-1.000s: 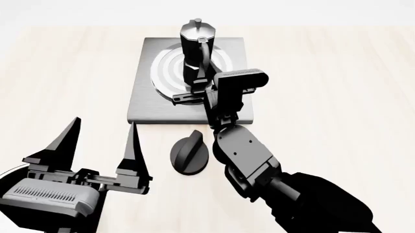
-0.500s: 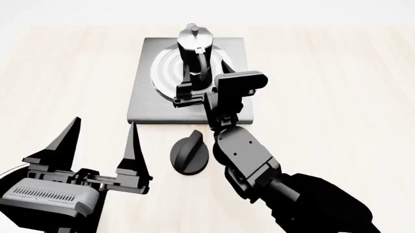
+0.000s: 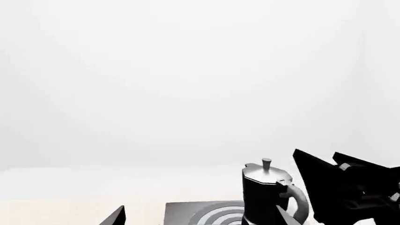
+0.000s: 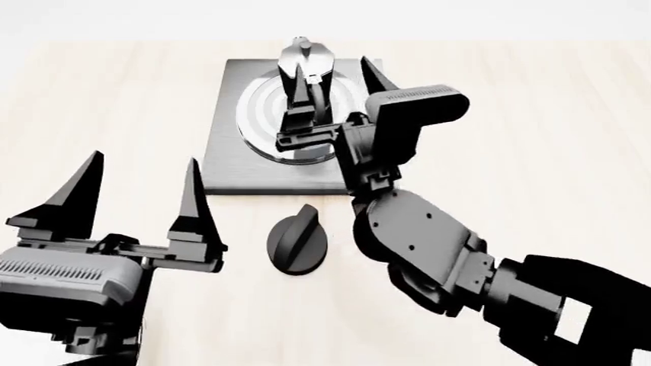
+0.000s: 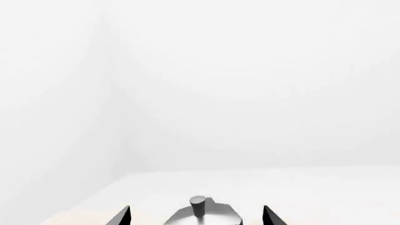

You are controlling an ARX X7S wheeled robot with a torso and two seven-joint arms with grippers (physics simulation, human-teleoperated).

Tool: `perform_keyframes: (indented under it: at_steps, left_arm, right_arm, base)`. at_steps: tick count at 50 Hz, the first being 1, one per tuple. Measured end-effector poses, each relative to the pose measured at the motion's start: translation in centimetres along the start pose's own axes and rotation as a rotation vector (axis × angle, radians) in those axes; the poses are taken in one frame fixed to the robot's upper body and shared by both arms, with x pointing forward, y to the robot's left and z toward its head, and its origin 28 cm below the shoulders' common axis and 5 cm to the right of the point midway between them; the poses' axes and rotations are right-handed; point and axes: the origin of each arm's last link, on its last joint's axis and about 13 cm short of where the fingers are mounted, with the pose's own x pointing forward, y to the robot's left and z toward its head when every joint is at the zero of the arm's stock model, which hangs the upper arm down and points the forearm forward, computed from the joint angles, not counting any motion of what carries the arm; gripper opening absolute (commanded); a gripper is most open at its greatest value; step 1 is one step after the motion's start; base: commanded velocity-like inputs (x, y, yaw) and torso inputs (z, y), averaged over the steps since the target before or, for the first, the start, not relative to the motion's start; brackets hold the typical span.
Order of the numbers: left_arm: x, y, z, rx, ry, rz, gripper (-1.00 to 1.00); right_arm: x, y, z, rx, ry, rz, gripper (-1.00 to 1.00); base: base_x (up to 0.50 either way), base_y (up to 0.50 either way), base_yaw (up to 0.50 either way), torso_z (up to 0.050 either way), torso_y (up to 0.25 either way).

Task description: Turn on the stove and put the moka pot on it.

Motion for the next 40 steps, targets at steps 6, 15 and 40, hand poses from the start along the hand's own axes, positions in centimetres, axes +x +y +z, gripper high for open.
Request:
perform_keyframes:
  at_steps: [6,15,40]
  left_arm:
    - [1.3,0.5,1.6,0.038,-0.049,0.021,1.00]
    - [2.0,1.3,4.2,0.070,-0.128,0.057,1.00]
    - [0.2,2.1,8.3,0.141,-0.292,0.091,1.00]
  right_arm:
    - [-0.2,0.0,3.4,0.003,-0.067,0.026,1.00]
    - [-1.3,0.2,8.2,0.018,-0.165,0.059,1.00]
    - [-8.4,-2.1,17.3,-0.122,-0.445,-0.020,1.00]
  base:
    - [0.00,0.00,0.00,0.000,0.000]
    - [0.00,0.00,0.00,0.000,0.000]
    - [0.00,0.00,0.00,0.000,0.000]
